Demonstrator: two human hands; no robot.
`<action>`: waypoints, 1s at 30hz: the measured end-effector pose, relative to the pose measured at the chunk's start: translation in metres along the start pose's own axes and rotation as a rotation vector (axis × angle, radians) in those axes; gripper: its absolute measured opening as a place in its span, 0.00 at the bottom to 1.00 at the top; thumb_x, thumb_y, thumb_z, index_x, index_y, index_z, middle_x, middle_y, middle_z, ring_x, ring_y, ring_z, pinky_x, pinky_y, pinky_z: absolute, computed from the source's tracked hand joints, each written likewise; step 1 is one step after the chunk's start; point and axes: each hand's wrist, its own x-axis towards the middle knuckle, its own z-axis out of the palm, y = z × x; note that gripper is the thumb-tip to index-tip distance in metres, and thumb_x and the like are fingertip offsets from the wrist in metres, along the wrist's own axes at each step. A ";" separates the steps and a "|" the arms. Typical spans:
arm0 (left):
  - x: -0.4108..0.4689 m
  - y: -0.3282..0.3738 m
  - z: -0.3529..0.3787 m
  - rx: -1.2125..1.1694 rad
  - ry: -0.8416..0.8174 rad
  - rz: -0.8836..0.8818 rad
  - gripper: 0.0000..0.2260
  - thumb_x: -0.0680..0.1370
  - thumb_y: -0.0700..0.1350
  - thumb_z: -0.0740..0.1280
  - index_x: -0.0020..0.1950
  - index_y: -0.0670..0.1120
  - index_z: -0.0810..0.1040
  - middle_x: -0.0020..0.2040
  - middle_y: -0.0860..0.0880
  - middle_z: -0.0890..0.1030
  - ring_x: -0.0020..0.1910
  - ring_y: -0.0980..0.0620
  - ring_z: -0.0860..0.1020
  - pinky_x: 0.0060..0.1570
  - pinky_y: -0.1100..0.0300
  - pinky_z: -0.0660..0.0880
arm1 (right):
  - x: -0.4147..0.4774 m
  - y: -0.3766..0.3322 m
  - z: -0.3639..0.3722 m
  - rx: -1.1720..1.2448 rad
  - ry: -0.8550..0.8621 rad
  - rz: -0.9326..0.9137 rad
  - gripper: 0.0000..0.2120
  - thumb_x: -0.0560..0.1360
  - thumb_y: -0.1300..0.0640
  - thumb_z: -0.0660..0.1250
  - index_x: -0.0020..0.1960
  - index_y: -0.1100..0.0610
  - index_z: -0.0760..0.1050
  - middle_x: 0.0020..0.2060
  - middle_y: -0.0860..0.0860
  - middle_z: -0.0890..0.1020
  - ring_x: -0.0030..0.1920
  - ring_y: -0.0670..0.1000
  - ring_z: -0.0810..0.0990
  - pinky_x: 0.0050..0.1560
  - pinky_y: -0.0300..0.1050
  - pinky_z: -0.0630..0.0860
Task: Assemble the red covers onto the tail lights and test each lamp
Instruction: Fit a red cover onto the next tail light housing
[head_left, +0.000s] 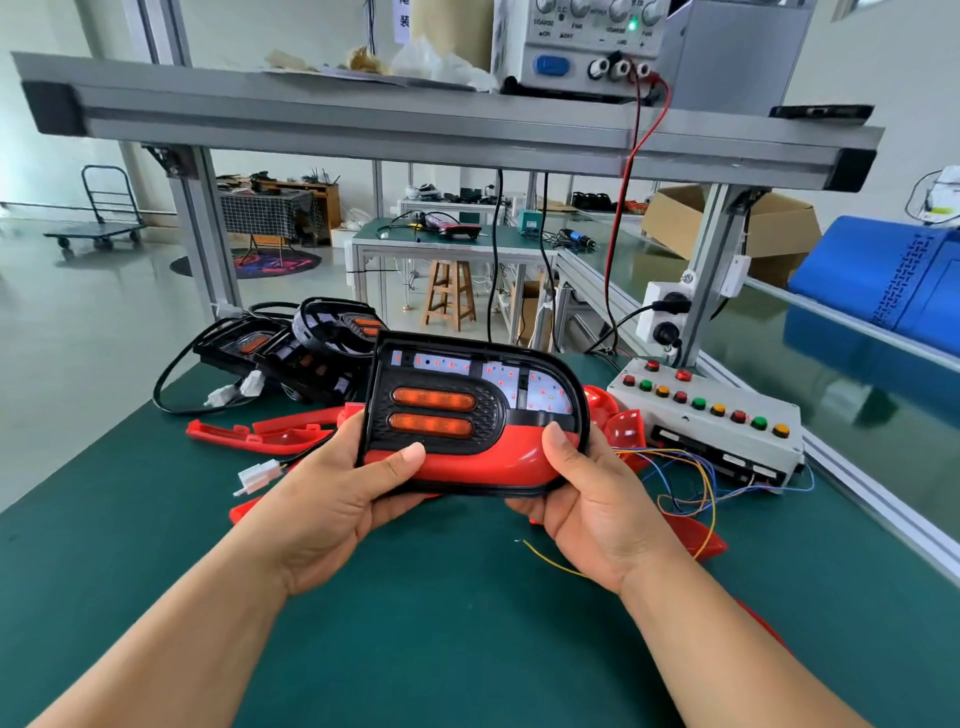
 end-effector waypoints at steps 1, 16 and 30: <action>0.000 0.000 -0.001 0.003 0.001 0.001 0.20 0.72 0.42 0.68 0.64 0.46 0.75 0.60 0.45 0.81 0.60 0.47 0.80 0.52 0.58 0.79 | 0.000 0.000 0.000 -0.006 0.004 0.008 0.17 0.70 0.55 0.67 0.59 0.54 0.74 0.45 0.54 0.85 0.39 0.52 0.83 0.34 0.44 0.80; 0.005 -0.010 -0.001 0.039 0.030 0.039 0.18 0.73 0.46 0.68 0.63 0.49 0.76 0.60 0.48 0.82 0.59 0.48 0.80 0.55 0.55 0.79 | 0.002 0.001 0.000 -0.014 0.064 0.014 0.17 0.69 0.53 0.68 0.58 0.55 0.74 0.41 0.54 0.84 0.36 0.52 0.83 0.31 0.44 0.79; 0.006 -0.008 -0.005 0.022 0.004 0.013 0.16 0.71 0.47 0.69 0.59 0.52 0.79 0.60 0.48 0.82 0.59 0.47 0.81 0.48 0.61 0.79 | 0.000 0.000 0.002 0.044 0.083 0.096 0.17 0.69 0.52 0.69 0.57 0.55 0.75 0.42 0.55 0.85 0.37 0.52 0.83 0.32 0.44 0.80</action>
